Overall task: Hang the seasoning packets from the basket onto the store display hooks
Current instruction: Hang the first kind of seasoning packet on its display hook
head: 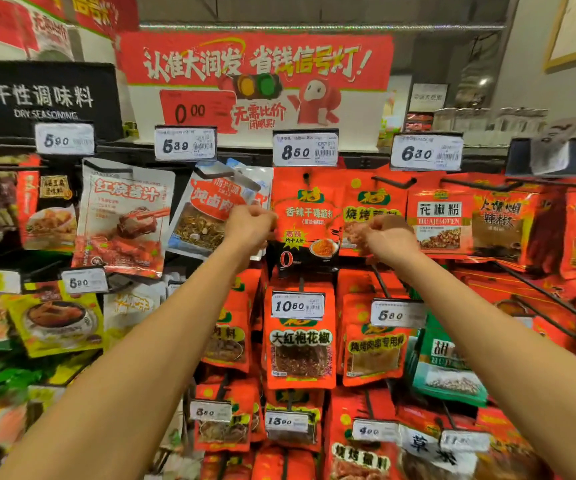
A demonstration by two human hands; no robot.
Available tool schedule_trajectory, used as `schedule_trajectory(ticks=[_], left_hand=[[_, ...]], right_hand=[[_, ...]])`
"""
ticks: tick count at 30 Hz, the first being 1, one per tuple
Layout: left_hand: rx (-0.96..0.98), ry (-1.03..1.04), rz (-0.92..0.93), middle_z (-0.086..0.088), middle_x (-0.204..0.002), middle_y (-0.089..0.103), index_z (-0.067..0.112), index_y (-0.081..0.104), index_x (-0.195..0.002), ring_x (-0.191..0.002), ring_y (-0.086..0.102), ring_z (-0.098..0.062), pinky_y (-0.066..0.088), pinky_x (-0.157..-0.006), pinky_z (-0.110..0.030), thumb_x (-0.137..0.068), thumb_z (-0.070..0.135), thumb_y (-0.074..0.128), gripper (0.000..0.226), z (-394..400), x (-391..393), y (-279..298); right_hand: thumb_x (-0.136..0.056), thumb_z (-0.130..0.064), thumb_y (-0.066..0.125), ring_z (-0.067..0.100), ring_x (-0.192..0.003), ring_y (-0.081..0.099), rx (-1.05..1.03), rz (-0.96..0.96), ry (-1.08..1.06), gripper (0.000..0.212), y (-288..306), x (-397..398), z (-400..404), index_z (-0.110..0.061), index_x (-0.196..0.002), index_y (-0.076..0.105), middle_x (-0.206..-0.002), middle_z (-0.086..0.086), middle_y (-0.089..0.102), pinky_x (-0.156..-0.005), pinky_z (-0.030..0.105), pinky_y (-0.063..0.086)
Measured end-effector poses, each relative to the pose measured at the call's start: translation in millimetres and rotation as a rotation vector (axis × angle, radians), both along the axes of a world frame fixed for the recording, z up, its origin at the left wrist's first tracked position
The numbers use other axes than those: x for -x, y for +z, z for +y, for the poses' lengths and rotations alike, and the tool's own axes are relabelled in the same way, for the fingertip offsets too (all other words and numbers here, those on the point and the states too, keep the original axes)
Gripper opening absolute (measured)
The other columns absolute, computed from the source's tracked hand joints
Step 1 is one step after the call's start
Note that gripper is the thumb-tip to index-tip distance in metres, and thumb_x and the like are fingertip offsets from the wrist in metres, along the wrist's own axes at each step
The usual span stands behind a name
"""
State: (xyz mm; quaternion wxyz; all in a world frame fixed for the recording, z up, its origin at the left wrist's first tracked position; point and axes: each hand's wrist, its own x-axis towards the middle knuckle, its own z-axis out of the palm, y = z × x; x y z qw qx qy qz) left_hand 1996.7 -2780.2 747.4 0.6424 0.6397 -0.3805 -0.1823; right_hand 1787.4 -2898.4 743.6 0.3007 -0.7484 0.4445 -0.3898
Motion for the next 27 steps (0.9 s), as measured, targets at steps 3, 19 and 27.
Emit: schedule_trajectory(ticks=[3, 19, 27], left_hand=[[-0.008, -0.047, 0.007, -0.012, -0.099, 0.077, 0.015, 0.071, -0.084, -0.076, 0.074, -0.022, 0.053, -0.068, -0.033, -0.094, 0.016, 0.063, 0.012, 32, 27, 0], [-0.318, -0.153, 0.439, -0.004, -0.073, 0.071, 0.011, 0.069, -0.088, -0.055, 0.062, -0.011, 0.05, -0.052, -0.021, -0.098, 0.009, 0.056, 0.017, 101, 254, -211], [-0.793, -0.027, 0.757, -0.002, -0.079, 0.07, 0.015, 0.068, -0.09, -0.066, 0.063, -0.016, 0.05, -0.057, -0.025, -0.098, 0.016, 0.055, 0.015, 131, 332, -394]], right_hand=[[-0.097, -0.013, 0.058, 0.021, -0.051, 0.067, -0.054, -0.207, 0.14, 0.019, 0, 45, 36, -0.014, -0.08, 0.067, -0.073, 0.008, 0.072, -0.043, 0.025, 0.047], [-0.095, 0.0, 0.057, 0.015, -0.034, 0.053, -0.626, -0.25, 0.165, 0.026, -239, 263, 87, -0.006, -0.07, 0.062, -0.05, 0.004, 0.062, -0.038, 0.021, 0.037], [-0.096, -0.003, 0.054, 0.017, -0.038, 0.057, -1.021, -0.039, -0.017, 0.02, -418, 335, 117, -0.006, -0.078, 0.063, -0.053, 0.005, 0.064, -0.036, 0.02, 0.042]])
